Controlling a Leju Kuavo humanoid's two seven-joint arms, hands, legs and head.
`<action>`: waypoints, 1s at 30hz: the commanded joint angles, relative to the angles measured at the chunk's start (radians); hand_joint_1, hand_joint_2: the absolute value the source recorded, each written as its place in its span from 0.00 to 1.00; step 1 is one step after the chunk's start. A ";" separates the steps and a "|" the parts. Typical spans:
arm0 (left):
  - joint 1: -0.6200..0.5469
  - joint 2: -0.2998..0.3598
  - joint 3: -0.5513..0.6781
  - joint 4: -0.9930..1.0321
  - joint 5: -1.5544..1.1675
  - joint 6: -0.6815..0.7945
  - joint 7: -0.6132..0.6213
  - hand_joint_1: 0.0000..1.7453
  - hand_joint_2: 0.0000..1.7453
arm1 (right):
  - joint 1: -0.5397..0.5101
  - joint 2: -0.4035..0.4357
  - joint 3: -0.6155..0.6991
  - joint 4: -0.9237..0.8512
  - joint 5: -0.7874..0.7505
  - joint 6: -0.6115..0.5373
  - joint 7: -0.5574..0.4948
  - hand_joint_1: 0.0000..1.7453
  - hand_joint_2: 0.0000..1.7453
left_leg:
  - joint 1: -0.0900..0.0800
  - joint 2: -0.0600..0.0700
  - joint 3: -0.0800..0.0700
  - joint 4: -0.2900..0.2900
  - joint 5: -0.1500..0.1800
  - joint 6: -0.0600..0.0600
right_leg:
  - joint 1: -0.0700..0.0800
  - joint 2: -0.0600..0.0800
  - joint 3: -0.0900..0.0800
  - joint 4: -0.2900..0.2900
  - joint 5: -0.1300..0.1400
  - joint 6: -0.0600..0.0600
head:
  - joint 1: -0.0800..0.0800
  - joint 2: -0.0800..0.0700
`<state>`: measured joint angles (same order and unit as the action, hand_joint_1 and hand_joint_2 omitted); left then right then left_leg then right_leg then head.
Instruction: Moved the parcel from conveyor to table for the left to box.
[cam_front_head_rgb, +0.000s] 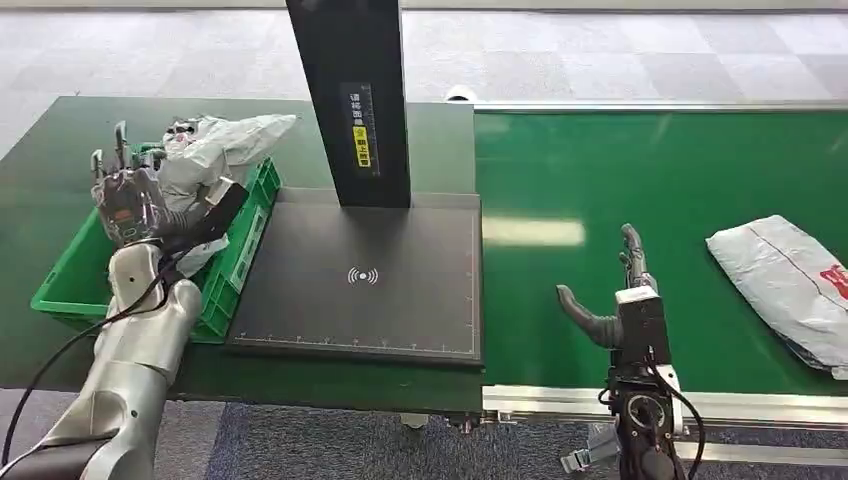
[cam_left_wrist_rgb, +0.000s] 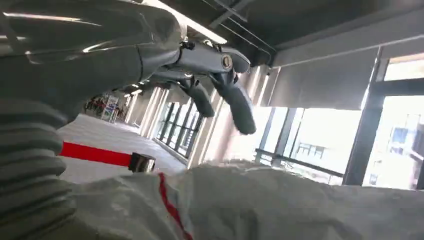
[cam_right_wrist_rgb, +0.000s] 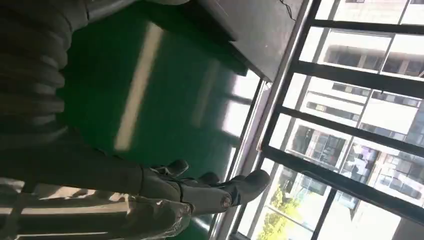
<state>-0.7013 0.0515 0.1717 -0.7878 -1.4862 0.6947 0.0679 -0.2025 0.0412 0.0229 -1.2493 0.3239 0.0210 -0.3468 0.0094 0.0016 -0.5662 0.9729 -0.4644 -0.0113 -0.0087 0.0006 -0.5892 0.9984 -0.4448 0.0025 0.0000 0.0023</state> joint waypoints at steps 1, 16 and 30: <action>0.015 -0.017 0.037 -0.090 0.002 0.003 -0.003 0.00 0.00 | -0.022 -0.001 0.017 0.016 0.000 0.005 0.005 0.00 1.00 | 0.000 0.000 0.000 0.000 0.000 0.000 | 0.001 0.000 0.000 -0.001 0.000 0.000 | 0.000 0.000; 0.029 -0.304 0.547 -0.479 0.344 0.003 -0.766 0.00 0.00 | -0.055 -0.015 0.055 0.089 -0.027 -0.013 -0.041 0.00 1.00 | 0.001 0.001 0.000 0.001 -0.001 0.001 | 0.001 0.001 0.001 -0.001 0.000 0.001 | -0.001 0.000; 0.218 -0.185 -0.210 -0.465 1.300 -0.055 -0.766 0.00 1.00 | -0.051 -0.015 0.032 0.048 -0.094 -0.008 -0.155 0.00 1.00 | 0.000 -0.007 -0.001 0.000 0.001 0.001 | 0.000 -0.007 0.001 -0.001 -0.001 0.000 | 0.000 0.000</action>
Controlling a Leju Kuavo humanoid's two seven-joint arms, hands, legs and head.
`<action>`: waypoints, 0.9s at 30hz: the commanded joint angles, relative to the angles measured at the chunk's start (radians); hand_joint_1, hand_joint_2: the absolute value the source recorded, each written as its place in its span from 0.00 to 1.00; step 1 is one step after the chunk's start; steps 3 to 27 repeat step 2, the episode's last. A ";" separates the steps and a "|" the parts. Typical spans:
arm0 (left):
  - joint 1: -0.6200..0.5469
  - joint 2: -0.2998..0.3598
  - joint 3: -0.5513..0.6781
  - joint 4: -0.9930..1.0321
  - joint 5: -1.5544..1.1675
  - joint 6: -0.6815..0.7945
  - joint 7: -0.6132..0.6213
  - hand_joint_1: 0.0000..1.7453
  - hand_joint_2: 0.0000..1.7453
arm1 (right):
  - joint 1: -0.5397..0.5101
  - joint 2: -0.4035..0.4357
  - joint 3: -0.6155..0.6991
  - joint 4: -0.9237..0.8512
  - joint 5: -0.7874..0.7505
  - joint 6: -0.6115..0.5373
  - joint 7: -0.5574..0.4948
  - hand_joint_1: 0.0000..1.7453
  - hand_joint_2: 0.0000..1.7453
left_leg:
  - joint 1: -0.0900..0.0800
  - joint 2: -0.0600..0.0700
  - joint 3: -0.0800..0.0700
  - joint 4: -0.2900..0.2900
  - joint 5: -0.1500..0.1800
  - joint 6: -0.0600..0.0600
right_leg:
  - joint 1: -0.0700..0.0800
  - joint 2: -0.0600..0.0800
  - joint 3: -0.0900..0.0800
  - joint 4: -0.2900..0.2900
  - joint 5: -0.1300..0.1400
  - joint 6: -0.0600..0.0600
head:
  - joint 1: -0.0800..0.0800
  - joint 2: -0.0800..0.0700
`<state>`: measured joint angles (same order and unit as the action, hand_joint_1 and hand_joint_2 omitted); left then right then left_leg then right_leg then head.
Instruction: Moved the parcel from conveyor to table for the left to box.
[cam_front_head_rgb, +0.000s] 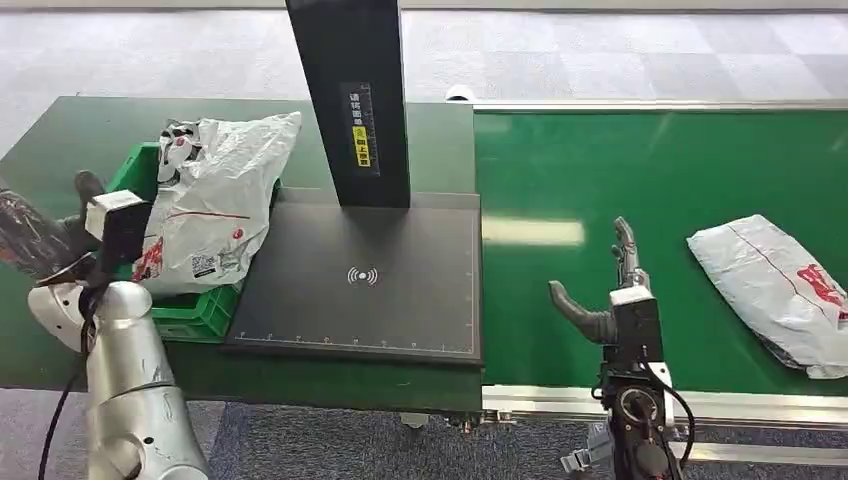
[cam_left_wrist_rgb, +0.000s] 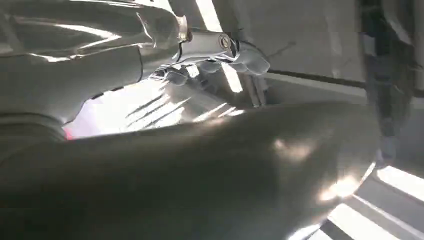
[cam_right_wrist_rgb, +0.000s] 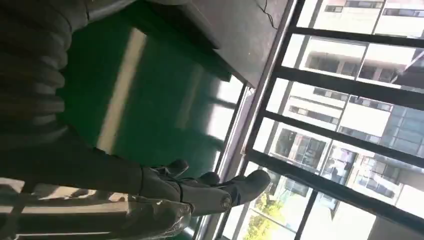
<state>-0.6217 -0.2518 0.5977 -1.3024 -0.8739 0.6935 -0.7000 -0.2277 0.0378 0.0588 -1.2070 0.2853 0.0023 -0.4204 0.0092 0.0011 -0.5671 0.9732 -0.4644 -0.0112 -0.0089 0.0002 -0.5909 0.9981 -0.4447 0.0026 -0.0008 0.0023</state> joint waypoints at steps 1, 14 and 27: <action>0.154 0.117 -0.669 0.039 0.740 -0.094 0.002 0.00 1.00 | -0.028 -0.010 -0.006 0.001 -0.066 0.020 -0.080 0.00 1.00 | 0.000 -0.007 0.000 -0.001 0.001 0.001 | 0.000 -0.007 0.003 -0.001 -0.001 0.000 | 0.000 0.000; 0.167 0.126 -0.722 0.036 0.805 -0.142 0.002 0.00 1.00 | -0.031 -0.011 -0.007 -0.001 -0.080 0.038 -0.079 0.00 1.00 | 0.000 -0.005 -0.001 0.000 0.001 0.000 | 0.001 -0.005 0.001 -0.001 -0.001 0.000 | 0.000 0.000; 0.167 0.126 -0.722 0.036 0.805 -0.142 0.002 0.00 1.00 | -0.031 -0.011 -0.007 -0.001 -0.080 0.038 -0.079 0.00 1.00 | 0.000 -0.005 -0.001 0.000 0.001 0.000 | 0.001 -0.005 0.001 -0.001 -0.001 0.000 | 0.000 0.000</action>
